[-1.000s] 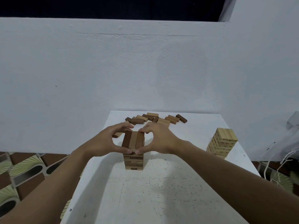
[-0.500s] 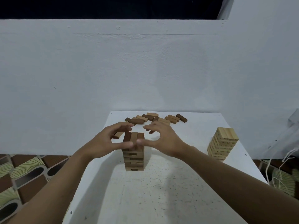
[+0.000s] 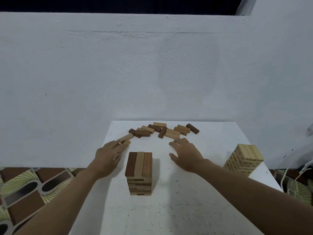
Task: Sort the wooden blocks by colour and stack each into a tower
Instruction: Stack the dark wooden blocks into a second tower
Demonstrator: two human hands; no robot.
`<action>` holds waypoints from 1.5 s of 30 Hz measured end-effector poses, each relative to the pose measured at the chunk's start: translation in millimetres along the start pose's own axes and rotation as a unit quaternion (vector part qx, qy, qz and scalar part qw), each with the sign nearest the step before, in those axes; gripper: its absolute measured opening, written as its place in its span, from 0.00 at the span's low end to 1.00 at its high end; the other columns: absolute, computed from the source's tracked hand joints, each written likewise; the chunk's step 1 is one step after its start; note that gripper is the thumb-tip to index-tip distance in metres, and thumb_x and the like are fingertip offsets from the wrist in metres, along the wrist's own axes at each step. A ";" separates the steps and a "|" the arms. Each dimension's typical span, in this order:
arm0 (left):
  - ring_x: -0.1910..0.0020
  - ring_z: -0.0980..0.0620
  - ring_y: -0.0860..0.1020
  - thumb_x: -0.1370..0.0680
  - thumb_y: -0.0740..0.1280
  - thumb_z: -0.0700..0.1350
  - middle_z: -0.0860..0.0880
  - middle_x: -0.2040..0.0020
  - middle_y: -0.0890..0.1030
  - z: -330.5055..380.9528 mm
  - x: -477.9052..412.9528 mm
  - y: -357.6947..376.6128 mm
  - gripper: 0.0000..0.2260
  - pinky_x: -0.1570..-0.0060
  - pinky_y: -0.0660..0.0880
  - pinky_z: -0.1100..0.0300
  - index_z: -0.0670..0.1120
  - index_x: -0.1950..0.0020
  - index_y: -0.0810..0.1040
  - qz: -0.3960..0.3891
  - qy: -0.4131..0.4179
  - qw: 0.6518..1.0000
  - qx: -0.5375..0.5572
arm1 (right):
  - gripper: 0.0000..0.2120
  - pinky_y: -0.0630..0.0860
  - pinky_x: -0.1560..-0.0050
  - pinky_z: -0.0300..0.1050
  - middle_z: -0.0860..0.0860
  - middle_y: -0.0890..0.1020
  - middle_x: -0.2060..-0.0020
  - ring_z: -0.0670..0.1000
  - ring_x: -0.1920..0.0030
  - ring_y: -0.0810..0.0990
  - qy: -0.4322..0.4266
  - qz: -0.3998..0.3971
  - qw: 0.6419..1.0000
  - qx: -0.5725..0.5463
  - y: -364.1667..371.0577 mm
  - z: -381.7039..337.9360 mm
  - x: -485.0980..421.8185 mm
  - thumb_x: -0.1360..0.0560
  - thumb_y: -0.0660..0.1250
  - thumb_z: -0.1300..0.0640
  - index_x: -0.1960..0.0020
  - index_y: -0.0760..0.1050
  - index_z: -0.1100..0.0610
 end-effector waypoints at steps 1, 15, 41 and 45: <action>0.22 0.45 0.62 0.15 0.58 0.43 0.54 0.21 0.64 -3.1 -2.4 7.3 0.24 0.31 0.64 0.40 0.56 0.19 0.62 -0.021 -0.014 0.999 -0.032 | 0.23 0.70 0.34 0.52 0.52 0.67 0.27 0.55 0.29 0.65 -0.001 -0.008 1.000 0.013 3.3 2.7 -6.2 0.18 0.58 0.47 0.26 0.65 0.54; 0.35 0.54 0.69 0.20 0.50 0.54 0.61 0.33 0.79 -8.7 4.7 13.2 0.24 0.47 0.64 0.42 0.57 0.33 0.80 0.059 0.007 0.993 -0.105 | 0.23 0.65 0.29 0.59 0.52 0.61 0.25 0.56 0.22 0.56 0.005 -0.020 0.998 0.063 27.7 32.2 -54.4 0.18 0.58 0.48 0.27 0.63 0.58; 0.55 0.63 0.74 0.19 0.61 0.55 0.63 0.50 0.77 26.3 125.0 11.4 0.14 0.47 0.60 0.49 0.55 0.42 0.84 0.113 -0.090 0.989 0.028 | 0.25 0.76 0.49 0.45 0.54 0.78 0.37 0.54 0.48 0.76 -0.057 0.093 0.993 0.034 29.2 -15.4 66.8 0.25 0.65 0.59 0.27 0.70 0.58; 0.62 0.65 0.75 0.20 0.65 0.52 0.62 0.54 0.77 44.3 150.8 6.2 0.12 0.54 0.71 0.55 0.51 0.46 0.86 0.111 -0.066 0.990 0.056 | 0.23 0.75 0.54 0.42 0.52 0.81 0.48 0.51 0.55 0.75 -0.088 0.122 0.988 0.018 27.5 -25.9 90.9 0.26 0.66 0.57 0.32 0.75 0.60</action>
Point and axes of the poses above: each hand's wrist, its own x-axis away from the middle knuckle, its own y-axis out of the palm, z = x × y, the point moved 9 cm from there along -x, towards the middle knuckle
